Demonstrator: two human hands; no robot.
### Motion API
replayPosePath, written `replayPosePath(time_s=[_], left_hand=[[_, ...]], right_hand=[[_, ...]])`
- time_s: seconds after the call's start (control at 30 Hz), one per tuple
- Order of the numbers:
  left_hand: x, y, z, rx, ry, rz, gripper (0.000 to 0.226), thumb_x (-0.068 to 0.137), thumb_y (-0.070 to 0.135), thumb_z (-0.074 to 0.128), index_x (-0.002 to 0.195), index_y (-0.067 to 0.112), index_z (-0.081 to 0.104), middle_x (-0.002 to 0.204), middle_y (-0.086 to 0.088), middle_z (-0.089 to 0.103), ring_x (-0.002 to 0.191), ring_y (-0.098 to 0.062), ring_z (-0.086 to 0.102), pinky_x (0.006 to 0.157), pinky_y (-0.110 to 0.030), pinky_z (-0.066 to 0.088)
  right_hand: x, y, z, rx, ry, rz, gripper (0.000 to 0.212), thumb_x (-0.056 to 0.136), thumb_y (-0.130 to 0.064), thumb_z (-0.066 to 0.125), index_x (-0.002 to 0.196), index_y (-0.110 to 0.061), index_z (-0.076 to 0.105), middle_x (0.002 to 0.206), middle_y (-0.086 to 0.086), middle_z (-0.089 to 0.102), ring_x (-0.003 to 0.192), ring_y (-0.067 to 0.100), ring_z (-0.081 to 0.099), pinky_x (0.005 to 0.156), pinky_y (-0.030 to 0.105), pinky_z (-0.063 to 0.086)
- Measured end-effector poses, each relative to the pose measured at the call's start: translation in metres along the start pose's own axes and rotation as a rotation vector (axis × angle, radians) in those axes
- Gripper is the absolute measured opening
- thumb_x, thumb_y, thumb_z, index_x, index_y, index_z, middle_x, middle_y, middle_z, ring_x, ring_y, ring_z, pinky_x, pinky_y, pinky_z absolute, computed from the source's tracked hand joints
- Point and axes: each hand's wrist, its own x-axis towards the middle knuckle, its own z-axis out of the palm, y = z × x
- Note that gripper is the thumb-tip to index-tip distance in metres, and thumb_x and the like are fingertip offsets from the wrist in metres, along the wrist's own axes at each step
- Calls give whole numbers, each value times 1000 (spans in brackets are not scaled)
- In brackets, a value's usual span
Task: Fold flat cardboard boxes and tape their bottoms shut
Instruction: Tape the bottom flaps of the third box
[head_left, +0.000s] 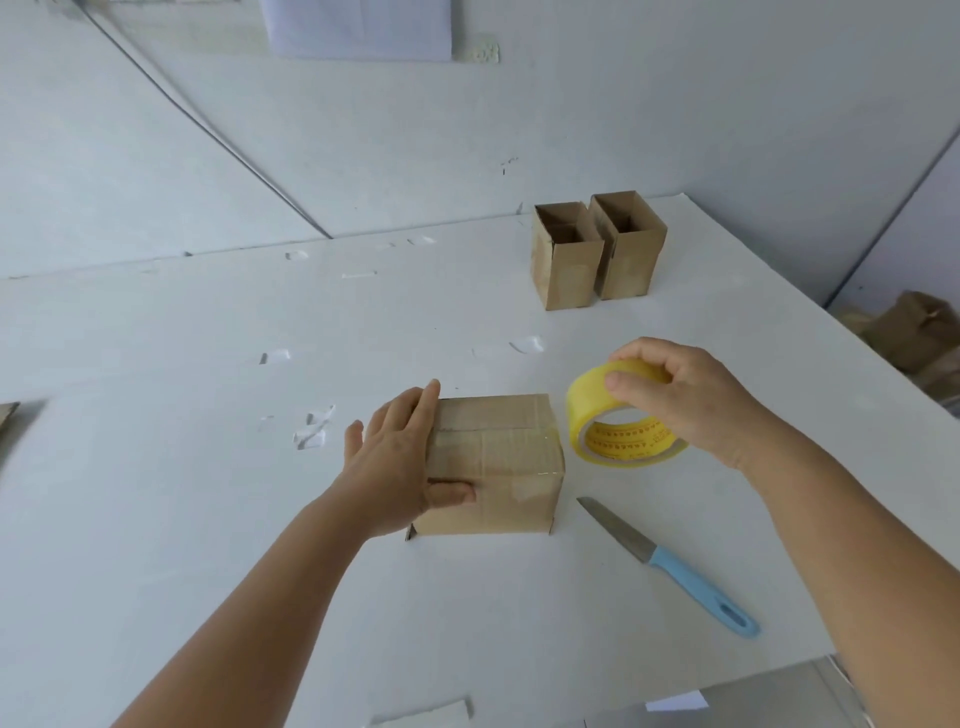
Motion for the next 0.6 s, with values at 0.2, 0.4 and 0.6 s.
replayPosePath(time_s=[0.2, 0.4, 0.6], left_hand=[[-1, 2, -1, -5, 6, -3, 119, 68, 70, 64, 151, 30, -11, 153, 12, 4, 141, -13, 4, 117, -49, 1], [-3, 7, -6, 151, -13, 25, 115, 71, 77, 51, 151, 25, -13, 155, 8, 2, 145, -14, -7, 116, -49, -7], [8, 23, -15, 350, -141, 106, 116, 75, 82, 35, 148, 10, -20, 159, -1, -20, 139, -15, -33, 114, -47, -15]], right_hand=[[-4, 11, 7, 24, -20, 37, 24, 67, -55, 60, 86, -40, 65, 82, -11, 62, 80, 8, 57, 66, 25, 42], [-5, 27, 18, 56, -34, 59, 14, 79, -47, 64, 86, -36, 64, 81, -10, 61, 78, 8, 55, 66, 24, 40], [-1, 27, 24, 82, -53, 71, 22, 68, -53, 59, 83, -38, 62, 69, -19, 56, 63, -5, 51, 62, 21, 38]])
